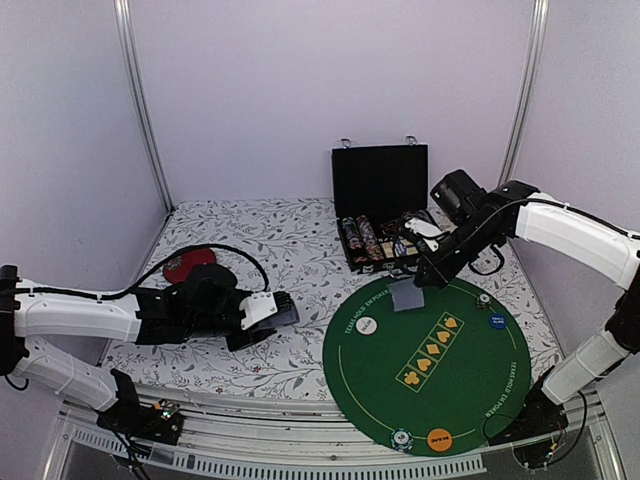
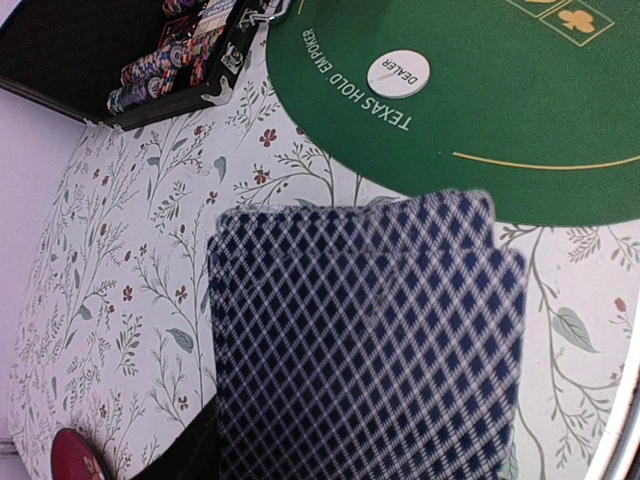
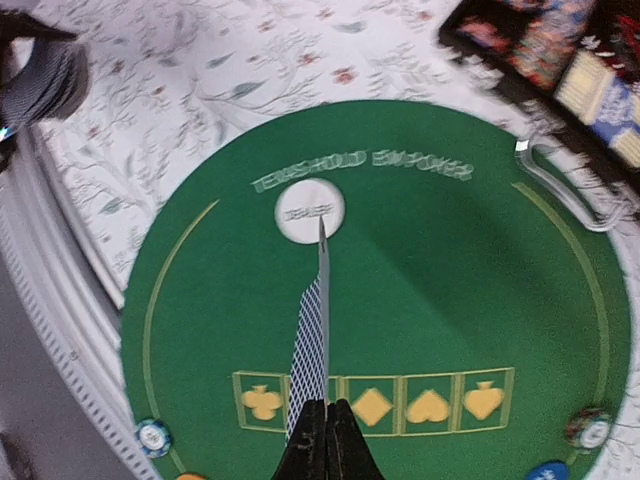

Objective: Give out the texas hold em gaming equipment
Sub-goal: Distribute the poker card in the big blind area.

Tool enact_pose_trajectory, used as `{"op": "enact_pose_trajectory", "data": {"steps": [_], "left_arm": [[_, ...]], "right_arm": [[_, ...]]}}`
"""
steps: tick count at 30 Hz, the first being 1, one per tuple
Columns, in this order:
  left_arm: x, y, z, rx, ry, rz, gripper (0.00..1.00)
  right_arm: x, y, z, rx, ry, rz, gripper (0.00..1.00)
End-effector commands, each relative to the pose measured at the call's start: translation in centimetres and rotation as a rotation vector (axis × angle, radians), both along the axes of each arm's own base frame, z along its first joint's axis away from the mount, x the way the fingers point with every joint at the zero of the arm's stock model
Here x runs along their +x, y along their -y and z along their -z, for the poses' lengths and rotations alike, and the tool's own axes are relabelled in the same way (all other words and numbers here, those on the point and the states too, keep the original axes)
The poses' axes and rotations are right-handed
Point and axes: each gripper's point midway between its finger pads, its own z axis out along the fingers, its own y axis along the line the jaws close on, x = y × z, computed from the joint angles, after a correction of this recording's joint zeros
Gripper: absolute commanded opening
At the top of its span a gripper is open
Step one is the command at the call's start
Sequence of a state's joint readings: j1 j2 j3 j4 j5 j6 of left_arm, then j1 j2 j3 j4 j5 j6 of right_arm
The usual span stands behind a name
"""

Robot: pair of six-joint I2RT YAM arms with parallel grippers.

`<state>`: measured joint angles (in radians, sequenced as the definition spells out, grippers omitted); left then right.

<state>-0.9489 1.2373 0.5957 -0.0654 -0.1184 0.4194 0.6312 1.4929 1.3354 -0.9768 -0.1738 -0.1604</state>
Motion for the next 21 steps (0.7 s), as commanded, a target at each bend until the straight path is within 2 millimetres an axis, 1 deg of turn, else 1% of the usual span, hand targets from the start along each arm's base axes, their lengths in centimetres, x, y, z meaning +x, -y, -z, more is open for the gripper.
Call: {"op": "enact_pose_trajectory", "data": {"steps": [1, 2, 5, 7, 8, 9, 12, 15, 19, 21], "left_arm": [[0.1, 0.8, -1.2, -0.025, 0.022, 0.014, 0.52], [0.1, 0.8, -1.1, -0.025, 0.022, 0.015, 0.52], [0.0, 0.8, -1.2, -0.026, 0.023, 0.015, 0.52], [0.0, 0.8, -1.2, -0.027, 0.022, 0.016, 0.52], [0.0, 0.8, -1.2, -0.026, 0.022, 0.016, 0.52], [0.0, 0.8, -1.2, -0.026, 0.023, 0.016, 0.52], [0.0, 0.8, -1.3, -0.027, 0.024, 0.015, 0.52], [0.1, 0.7, -1.3, -0.027, 0.027, 0.013, 0.52], [0.0, 0.7, -1.4, -0.028, 0.030, 0.014, 0.52], [0.0, 0.8, -1.4, -0.030, 0.029, 0.016, 0.52]], "right_arm": [[-8.7, -5.4, -0.8, 0.290, -0.282, -0.223, 0.02], [-10.3, -6.2, -0.6, 0.321, -0.326, -0.271, 0.02], [-14.9, -7.5, 1.4, 0.378, -0.479, -0.375, 0.02], [-17.1, -7.8, 3.2, 0.361, -0.552, -0.415, 0.02], [-18.4, -8.0, 3.9, 0.357, -0.577, -0.454, 0.02], [-19.2, -8.2, 4.5, 0.360, -0.595, -0.483, 0.02], [-20.9, -9.1, 5.4, 0.364, -0.667, -0.542, 0.02], [-21.8, -9.9, 6.2, 0.365, -0.694, -0.585, 0.02], [-22.3, -10.0, 8.0, 0.348, -0.733, -0.560, 0.02], [-22.0, -10.5, 8.6, 0.359, -0.738, -0.533, 0.02]]}}
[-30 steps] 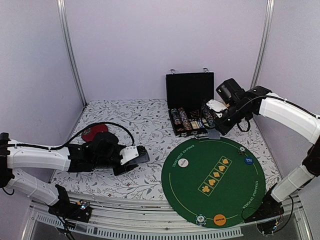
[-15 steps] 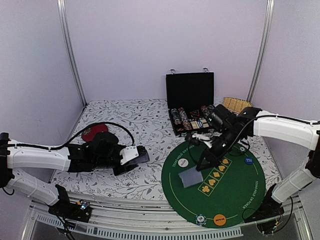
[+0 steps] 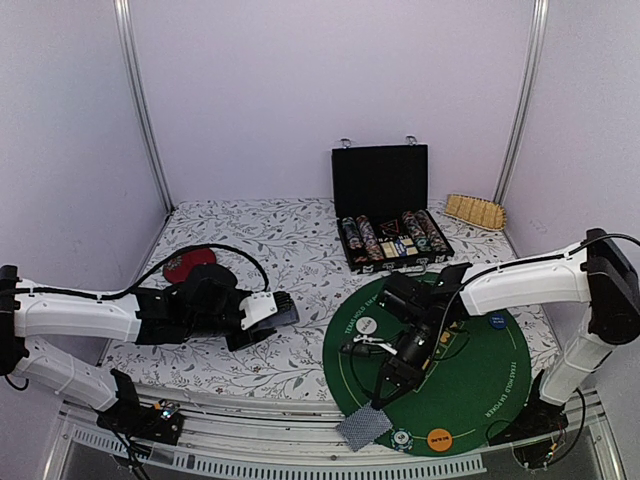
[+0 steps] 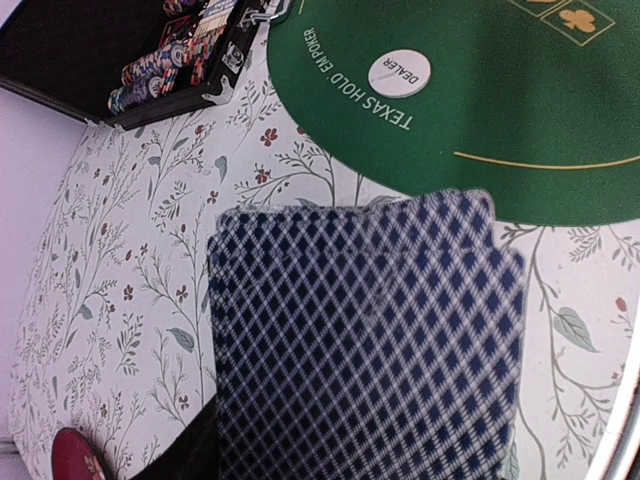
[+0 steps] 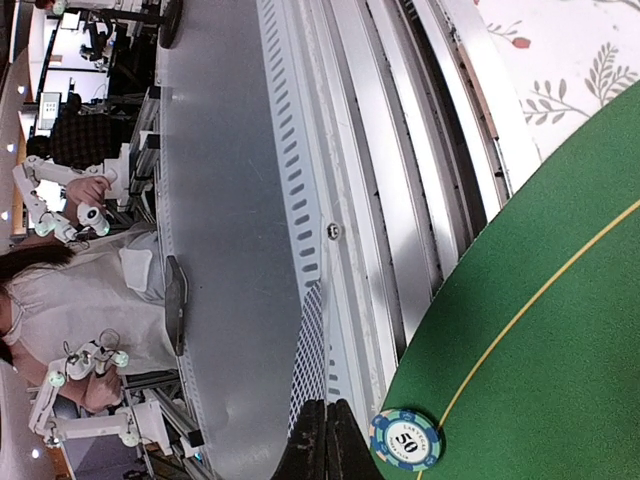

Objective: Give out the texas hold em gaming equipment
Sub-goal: Distribute the poker card in the big blind area.

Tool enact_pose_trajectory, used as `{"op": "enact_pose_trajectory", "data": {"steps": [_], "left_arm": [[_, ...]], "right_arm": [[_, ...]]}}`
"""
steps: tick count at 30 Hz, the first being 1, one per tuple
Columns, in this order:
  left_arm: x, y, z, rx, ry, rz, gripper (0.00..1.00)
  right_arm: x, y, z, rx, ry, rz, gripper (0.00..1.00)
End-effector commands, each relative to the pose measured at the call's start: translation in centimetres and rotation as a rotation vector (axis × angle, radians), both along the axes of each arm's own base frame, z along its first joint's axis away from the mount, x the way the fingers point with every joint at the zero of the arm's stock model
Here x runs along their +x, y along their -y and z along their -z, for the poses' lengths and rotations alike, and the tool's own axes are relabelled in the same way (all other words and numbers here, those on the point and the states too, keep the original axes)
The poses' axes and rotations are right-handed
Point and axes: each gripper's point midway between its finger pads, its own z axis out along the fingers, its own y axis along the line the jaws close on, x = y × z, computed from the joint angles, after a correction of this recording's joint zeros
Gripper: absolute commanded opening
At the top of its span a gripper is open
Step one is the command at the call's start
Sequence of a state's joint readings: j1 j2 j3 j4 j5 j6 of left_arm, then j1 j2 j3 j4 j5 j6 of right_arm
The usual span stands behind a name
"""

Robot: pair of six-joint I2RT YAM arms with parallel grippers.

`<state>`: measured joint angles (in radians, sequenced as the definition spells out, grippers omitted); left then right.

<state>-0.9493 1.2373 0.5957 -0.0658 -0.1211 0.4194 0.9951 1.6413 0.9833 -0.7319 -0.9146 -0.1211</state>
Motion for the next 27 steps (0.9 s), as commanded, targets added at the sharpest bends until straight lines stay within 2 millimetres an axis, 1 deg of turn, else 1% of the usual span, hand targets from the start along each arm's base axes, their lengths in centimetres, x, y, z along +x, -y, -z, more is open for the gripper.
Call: {"op": "enact_pose_trajectory", "data": {"steps": [1, 7, 11, 15, 19, 21, 24, 26, 27], "left_arm": [[-0.1, 0.8, -1.4, -0.031, 0.027, 0.019, 0.52], [-0.1, 0.7, -1.5, -0.032, 0.031, 0.015, 0.52], [-0.1, 0.8, -1.5, -0.032, 0.032, 0.019, 0.52], [-0.1, 0.8, -1.5, -0.031, 0.032, 0.018, 0.52], [-0.1, 0.8, -1.5, -0.031, 0.033, 0.018, 0.52], [-0.1, 0.7, -1.5, -0.029, 0.034, 0.016, 0.52], [-0.1, 0.7, -1.4, -0.028, 0.032, 0.016, 0.52], [-0.1, 0.7, -1.4, -0.028, 0.032, 0.016, 0.52], [-0.1, 0.8, -1.5, -0.028, 0.033, 0.017, 0.52]], "right_arm": [[-0.2, -1.2, 1.1, 0.039, -0.052, 0.022, 0.02], [0.1, -1.9, 2.5, 0.033, -0.086, 0.063, 0.02], [0.2, -1.0, 5.1, -0.059, -0.075, 0.093, 0.02], [0.0, -0.7, 6.3, -0.077, -0.093, 0.116, 0.02], [0.6, -0.5, 7.4, -0.119, -0.056, 0.140, 0.02], [0.7, -0.4, 7.6, -0.127, -0.046, 0.142, 0.03], [1.1, -0.3, 7.7, -0.140, -0.013, 0.145, 0.13], [1.7, -0.2, 7.7, -0.159, 0.031, 0.153, 0.20], [2.0, -0.3, 7.4, -0.159, 0.046, 0.156, 0.26]]}}
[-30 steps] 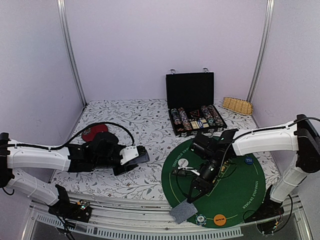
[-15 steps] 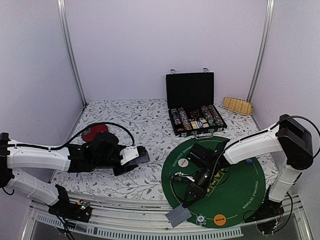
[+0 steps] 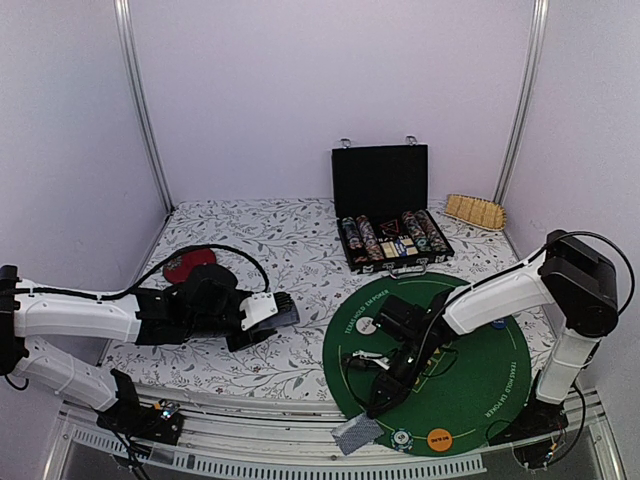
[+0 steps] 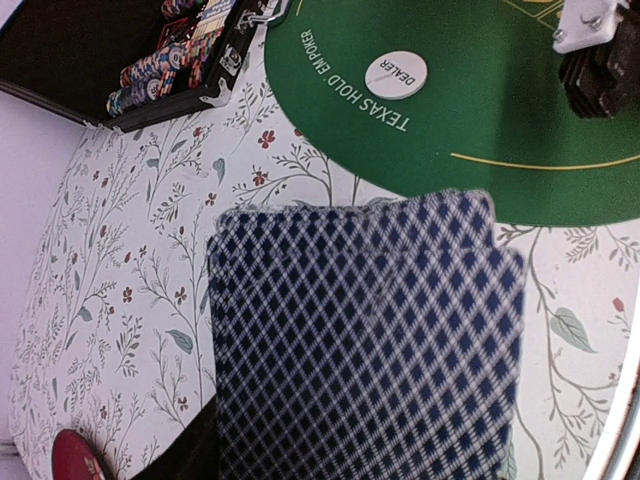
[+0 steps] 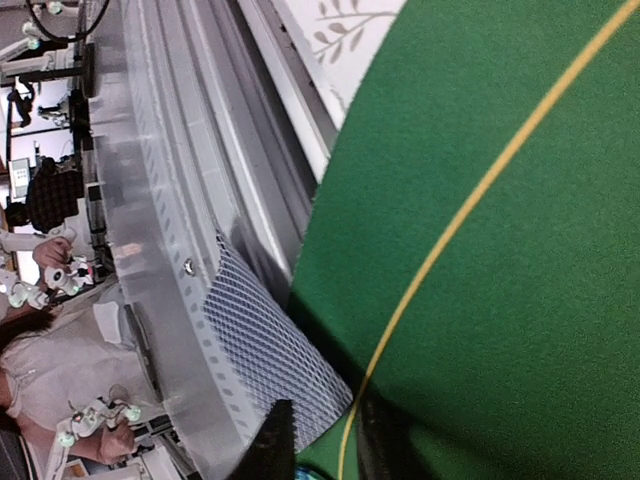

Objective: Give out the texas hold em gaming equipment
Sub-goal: Distribute the poker card in the big blind area, then pick up the poker card from the face-down deck piles.

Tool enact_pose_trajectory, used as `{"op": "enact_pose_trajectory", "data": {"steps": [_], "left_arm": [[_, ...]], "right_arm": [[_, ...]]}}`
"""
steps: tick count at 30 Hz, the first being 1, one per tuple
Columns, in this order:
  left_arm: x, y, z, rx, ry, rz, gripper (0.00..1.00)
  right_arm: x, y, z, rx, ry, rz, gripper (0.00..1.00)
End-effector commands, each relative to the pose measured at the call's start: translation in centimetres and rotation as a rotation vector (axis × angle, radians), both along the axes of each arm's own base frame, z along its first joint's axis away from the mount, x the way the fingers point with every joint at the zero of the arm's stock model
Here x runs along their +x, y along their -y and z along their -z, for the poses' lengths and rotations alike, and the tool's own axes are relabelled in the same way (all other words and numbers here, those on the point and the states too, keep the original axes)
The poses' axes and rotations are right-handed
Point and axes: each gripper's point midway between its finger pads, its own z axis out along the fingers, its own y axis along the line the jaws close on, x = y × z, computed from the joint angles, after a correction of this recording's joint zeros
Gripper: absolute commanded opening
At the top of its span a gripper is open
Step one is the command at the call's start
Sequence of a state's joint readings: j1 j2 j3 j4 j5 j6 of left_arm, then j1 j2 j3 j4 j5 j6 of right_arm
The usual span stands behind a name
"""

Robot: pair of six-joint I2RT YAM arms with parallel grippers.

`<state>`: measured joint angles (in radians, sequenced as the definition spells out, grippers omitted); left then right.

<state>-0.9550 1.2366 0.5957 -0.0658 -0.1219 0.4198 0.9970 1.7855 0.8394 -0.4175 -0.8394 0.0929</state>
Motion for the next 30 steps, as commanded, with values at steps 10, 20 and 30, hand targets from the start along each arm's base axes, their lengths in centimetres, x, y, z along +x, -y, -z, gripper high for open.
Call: {"op": "enact_pose_trajectory", "data": {"steps": [10, 20, 30], "left_arm": [[0.1, 0.6, -1.6, -0.032, 0.037, 0.010, 0.52], [0.2, 0.5, -2.3, -0.042, 0.057, 0.003, 0.53], [0.2, 0.6, -2.7, -0.053, 0.066, 0.006, 0.53]], "right_arm": [[10.6, -1.5, -9.6, -0.007, 0.656, 0.154, 0.64], [19.7, -2.2, -24.6, 0.428, 1.077, 0.594, 0.99], [14.4, -9.9, -16.2, 0.529, 0.420, 0.374, 0.99]]}}
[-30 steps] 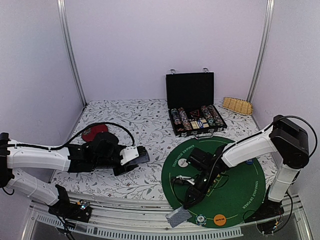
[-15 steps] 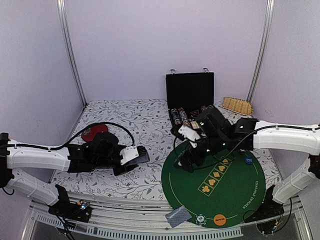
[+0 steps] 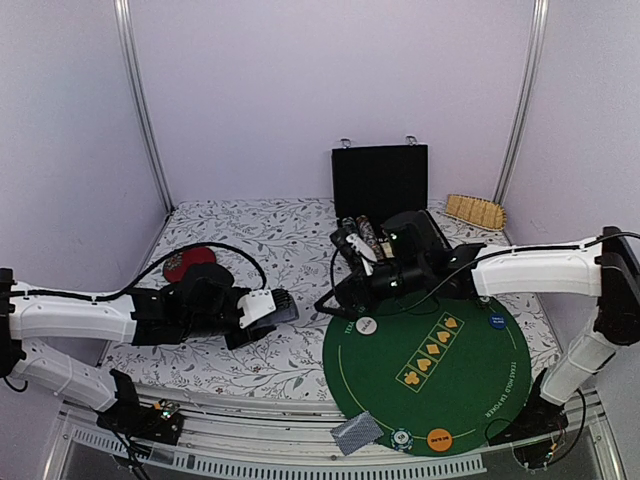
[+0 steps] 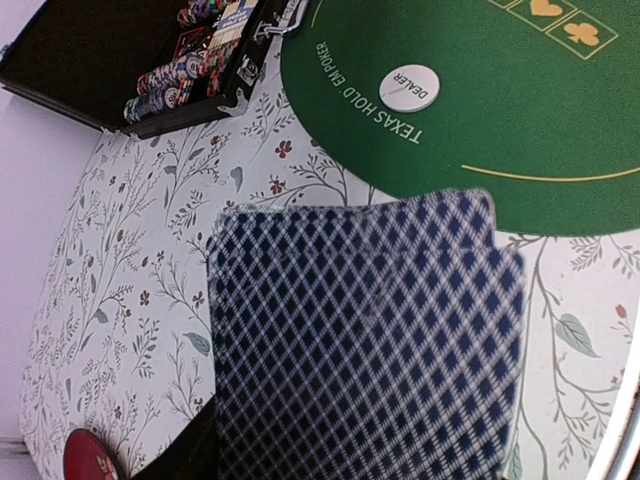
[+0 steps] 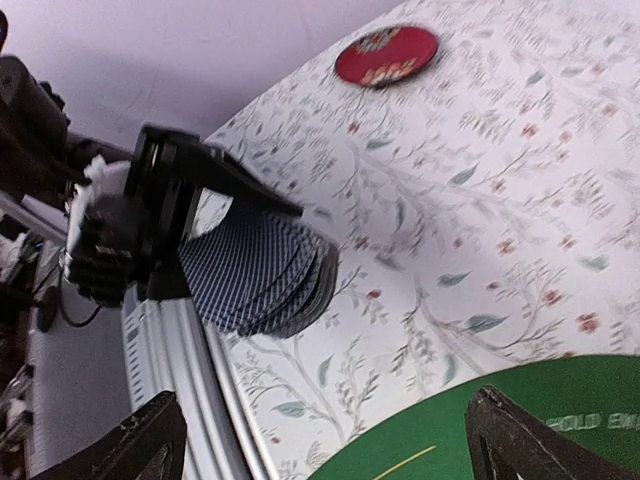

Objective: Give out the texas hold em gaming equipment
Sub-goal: Pick up the poker card from the face-down deck piles.

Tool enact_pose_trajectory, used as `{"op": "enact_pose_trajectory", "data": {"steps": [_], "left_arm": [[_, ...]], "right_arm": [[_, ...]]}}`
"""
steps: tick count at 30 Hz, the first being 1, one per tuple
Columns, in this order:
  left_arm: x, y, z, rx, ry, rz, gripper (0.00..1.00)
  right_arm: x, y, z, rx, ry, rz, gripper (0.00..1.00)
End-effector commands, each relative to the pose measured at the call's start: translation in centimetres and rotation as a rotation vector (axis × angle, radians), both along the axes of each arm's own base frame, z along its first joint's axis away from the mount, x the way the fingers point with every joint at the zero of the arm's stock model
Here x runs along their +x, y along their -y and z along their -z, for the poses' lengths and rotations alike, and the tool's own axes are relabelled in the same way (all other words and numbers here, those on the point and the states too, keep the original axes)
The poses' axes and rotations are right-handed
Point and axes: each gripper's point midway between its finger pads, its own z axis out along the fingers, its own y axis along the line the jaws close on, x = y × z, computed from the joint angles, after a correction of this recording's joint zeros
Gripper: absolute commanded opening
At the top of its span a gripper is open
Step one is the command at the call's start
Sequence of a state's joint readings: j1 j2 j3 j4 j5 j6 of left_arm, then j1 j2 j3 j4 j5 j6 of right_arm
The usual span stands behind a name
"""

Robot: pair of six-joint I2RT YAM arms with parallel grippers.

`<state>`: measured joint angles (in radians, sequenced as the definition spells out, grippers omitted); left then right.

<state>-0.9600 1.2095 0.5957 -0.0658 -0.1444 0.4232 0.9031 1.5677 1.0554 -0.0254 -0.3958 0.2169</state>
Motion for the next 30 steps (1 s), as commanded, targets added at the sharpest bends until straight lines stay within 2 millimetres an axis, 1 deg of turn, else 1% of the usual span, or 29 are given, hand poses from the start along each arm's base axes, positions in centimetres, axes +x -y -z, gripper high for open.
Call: {"op": "enact_pose_trajectory", "data": {"steps": [1, 3, 5, 10, 12, 14, 15, 16, 18, 24, 27, 30], "left_arm": [[0.0, 0.8, -1.7, -0.040, 0.036, 0.018, 0.53], [0.0, 0.7, -1.6, -0.037, 0.036, 0.017, 0.53], [0.0, 0.7, -1.6, -0.034, 0.039, 0.017, 0.52], [0.0, 0.5, -1.6, -0.024, 0.051, 0.011, 0.52], [0.0, 0.5, -1.6, -0.022, 0.053, 0.012, 0.52], [0.1, 0.5, -1.5, -0.019, 0.054, 0.009, 0.52], [0.1, 0.5, -1.5, -0.016, 0.056, 0.008, 0.52], [0.2, 0.4, -1.5, -0.014, 0.057, 0.006, 0.52], [0.2, 0.4, -1.5, -0.013, 0.058, 0.001, 0.52], [0.2, 0.4, -1.4, -0.016, 0.056, 0.004, 0.52], [0.3, 0.4, -1.5, -0.014, 0.061, -0.001, 0.52], [0.3, 0.4, -1.6, -0.013, 0.066, -0.004, 0.52]], "right_arm": [[-2.9, -2.9, 0.8, 0.121, -0.234, -0.163, 0.99], [-2.8, -3.9, 1.3, 0.136, -0.259, -0.194, 0.99], [-2.5, -4.5, 1.3, 0.167, -0.290, -0.206, 0.99], [-0.7, -4.3, 0.9, 0.238, -0.369, -0.172, 0.99], [0.0, -4.9, 1.6, 0.231, -0.408, -0.145, 0.99], [0.5, -5.8, 2.8, 0.218, -0.455, -0.142, 0.99], [0.8, -6.2, 3.1, 0.216, -0.479, -0.142, 0.99], [0.9, -6.4, 4.1, 0.200, -0.504, -0.137, 0.99], [1.7, -7.4, 4.0, 0.199, -0.508, -0.128, 0.99], [2.4, -9.2, 4.7, 0.180, -0.496, -0.136, 1.00], [1.9, -9.6, 5.9, 0.152, -0.508, -0.148, 0.96], [1.5, -9.5, 6.7, 0.133, -0.529, -0.154, 0.92]]}}
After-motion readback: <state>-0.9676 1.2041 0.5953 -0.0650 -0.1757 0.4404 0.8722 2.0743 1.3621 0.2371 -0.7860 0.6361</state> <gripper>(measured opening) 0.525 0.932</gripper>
